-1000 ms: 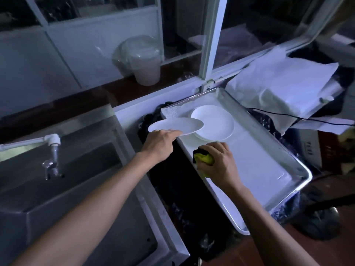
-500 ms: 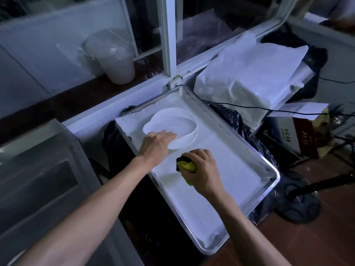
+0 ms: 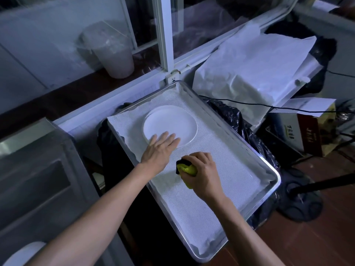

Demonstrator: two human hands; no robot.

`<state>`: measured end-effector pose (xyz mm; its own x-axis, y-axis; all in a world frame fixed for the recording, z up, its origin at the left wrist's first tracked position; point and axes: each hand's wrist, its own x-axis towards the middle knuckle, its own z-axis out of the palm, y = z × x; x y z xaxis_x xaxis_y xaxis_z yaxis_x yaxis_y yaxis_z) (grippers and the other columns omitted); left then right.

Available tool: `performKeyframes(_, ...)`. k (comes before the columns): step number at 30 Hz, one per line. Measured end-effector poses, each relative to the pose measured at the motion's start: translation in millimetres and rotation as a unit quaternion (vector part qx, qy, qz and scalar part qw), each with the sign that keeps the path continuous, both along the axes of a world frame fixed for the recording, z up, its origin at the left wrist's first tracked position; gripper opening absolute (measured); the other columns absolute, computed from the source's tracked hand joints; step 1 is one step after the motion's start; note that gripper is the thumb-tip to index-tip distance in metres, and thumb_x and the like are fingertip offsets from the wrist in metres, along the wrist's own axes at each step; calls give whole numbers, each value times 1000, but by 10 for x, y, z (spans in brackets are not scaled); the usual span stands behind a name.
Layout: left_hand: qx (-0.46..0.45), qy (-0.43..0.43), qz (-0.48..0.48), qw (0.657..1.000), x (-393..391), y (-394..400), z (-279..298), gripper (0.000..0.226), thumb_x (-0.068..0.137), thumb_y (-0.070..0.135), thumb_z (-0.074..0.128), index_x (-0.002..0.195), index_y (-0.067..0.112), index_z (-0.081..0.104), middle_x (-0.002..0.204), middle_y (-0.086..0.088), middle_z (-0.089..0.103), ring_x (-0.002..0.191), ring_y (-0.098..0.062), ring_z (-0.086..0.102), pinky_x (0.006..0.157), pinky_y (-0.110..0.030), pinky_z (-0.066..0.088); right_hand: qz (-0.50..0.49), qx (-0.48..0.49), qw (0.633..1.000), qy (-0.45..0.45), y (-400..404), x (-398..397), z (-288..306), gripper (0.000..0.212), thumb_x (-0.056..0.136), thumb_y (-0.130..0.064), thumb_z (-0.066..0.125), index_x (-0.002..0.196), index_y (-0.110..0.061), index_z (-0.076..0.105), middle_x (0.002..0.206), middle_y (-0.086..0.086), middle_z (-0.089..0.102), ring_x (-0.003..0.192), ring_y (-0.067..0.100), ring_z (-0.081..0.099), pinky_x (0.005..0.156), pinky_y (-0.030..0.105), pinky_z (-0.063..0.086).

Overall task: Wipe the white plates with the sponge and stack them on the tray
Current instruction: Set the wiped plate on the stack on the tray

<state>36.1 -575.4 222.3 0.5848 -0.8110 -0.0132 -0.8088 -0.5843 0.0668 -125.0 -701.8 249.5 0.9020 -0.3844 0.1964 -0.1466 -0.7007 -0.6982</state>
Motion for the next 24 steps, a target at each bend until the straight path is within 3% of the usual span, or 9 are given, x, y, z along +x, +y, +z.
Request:
performKeyframes(4,81,3,4,997,-38,4,-100,67,103,4,37,162,25,12,171,3,8,157,-24,2,123,-57,7,3,7,1000,3,-2,-24,-43,34,75,-33,73,109,-25,72,104,-10,64,97,19,52,81,44,49)
performKeyframes(8,89,-2,5,996,-35,1,-139,64,107,9,35,163,27,9,171,5,4,157,-22,0,123,-58,6,1,13,1000,3,-9,-52,-83,36,78,-43,62,109,-26,72,104,-11,64,98,19,52,81,45,50)
performKeyframes(15,90,1,10,996,118,11,-181,60,106,28,44,160,31,19,169,8,16,156,-19,8,121,-62,17,-7,19,1000,8,34,-92,-145,30,78,-38,71,108,-30,70,104,-13,63,96,16,51,80,43,49)
performKeyframes(20,66,16,35,997,20,196,-130,57,103,16,41,158,24,29,167,4,24,156,-23,12,126,-49,10,1,29,1000,-4,152,-68,-95,29,78,-29,76,106,-30,71,104,-14,62,99,16,50,82,44,49)
performKeyframes(22,25,28,41,998,-82,359,-42,57,99,8,45,155,18,38,164,0,32,154,-24,19,125,-47,14,2,33,999,-14,218,-44,-56,31,76,-22,80,105,-30,72,103,-13,63,100,17,51,81,44,50)
performKeyframes(24,-12,44,47,998,-212,577,81,47,93,4,52,138,14,58,150,-7,52,146,-30,38,120,-49,26,11,35,999,-21,326,-2,-5,34,74,-18,82,105,-27,73,102,-11,63,99,19,50,82,45,50)
